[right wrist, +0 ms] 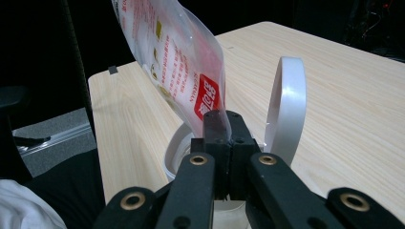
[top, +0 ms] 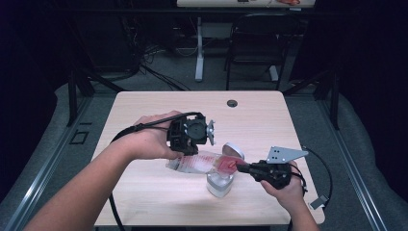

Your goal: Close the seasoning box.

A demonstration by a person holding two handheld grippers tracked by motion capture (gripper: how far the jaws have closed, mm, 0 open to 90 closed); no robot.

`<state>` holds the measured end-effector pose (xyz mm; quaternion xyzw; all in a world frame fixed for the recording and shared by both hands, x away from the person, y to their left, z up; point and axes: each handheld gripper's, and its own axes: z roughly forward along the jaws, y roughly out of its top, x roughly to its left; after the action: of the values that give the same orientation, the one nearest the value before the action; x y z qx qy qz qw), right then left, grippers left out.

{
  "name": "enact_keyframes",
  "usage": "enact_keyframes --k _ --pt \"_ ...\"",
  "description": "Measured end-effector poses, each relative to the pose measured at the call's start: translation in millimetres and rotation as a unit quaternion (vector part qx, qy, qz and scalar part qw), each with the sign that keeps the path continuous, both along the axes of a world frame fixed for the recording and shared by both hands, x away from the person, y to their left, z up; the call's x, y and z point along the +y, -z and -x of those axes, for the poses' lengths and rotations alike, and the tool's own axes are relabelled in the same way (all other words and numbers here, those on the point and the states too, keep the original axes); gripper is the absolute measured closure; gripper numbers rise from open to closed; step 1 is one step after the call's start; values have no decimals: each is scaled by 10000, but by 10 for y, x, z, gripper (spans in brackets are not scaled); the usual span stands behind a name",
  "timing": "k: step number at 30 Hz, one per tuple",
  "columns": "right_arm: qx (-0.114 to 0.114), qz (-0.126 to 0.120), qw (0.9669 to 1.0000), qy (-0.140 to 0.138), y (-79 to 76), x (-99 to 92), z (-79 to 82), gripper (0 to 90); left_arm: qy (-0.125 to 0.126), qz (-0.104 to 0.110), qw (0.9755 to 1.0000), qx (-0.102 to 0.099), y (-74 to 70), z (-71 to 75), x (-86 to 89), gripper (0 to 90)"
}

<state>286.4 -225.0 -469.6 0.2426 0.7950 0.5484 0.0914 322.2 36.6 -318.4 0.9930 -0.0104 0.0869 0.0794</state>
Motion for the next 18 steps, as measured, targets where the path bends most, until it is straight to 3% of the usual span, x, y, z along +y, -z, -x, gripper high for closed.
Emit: enact_keyframes --k 18 --pt "1 97 10000 -10 4 29 -3 900 65 48 10000 -47 8 7 56 900"
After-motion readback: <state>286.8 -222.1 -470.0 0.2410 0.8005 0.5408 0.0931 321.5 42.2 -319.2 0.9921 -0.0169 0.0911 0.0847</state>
